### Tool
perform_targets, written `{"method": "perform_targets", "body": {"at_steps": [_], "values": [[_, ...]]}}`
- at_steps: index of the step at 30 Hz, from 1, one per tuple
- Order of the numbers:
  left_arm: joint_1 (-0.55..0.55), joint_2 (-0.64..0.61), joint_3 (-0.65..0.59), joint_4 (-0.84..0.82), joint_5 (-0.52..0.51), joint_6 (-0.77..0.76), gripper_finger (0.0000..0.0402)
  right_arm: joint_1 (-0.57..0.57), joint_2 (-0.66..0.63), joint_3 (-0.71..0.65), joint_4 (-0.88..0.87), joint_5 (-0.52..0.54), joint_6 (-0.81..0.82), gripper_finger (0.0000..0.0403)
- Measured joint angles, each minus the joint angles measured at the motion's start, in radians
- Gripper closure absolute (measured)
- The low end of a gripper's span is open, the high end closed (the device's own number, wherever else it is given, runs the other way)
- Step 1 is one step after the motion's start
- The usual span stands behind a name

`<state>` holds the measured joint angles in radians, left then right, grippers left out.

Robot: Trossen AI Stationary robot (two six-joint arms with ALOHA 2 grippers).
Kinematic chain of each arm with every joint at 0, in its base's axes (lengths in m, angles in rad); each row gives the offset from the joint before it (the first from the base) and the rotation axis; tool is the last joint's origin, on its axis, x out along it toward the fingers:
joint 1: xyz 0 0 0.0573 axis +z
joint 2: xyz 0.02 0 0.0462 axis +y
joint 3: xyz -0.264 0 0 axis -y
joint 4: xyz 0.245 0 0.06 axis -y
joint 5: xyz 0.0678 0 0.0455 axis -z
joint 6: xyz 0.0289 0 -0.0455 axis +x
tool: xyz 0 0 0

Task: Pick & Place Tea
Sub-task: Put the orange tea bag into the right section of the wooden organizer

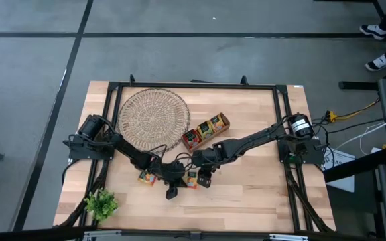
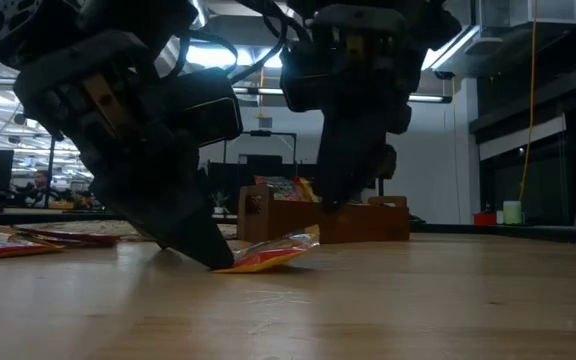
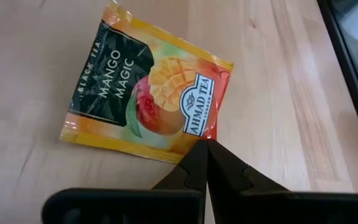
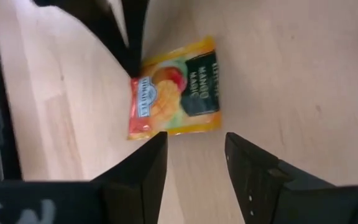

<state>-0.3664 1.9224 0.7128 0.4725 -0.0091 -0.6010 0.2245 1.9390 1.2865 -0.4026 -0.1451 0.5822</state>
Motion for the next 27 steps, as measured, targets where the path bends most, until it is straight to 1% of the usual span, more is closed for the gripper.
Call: {"method": "perform_targets", "body": {"at_steps": [7, 13, 19, 27], "values": [[-0.003, 0.000, 0.000, -0.006, -0.008, 0.011, 0.0400, -0.002, -0.001, 0.000, -0.055, -0.017, 0.025, 0.0240], [-0.008, 0.000, 0.000, -0.006, -0.022, 0.021, 0.0400, -0.032, 0.013, 0.000, 0.006, -0.049, 0.041, 0.0240], [-0.008, 0.000, 0.000, -0.005, -0.023, 0.020, 0.0399, -0.055, 0.078, 0.000, 0.049, -0.134, 0.042, 0.0240], [-0.008, 0.000, 0.000, -0.005, -0.026, 0.020, 0.0399, -0.055, 0.083, 0.000, 0.118, -0.151, 0.037, 0.0240]]}}
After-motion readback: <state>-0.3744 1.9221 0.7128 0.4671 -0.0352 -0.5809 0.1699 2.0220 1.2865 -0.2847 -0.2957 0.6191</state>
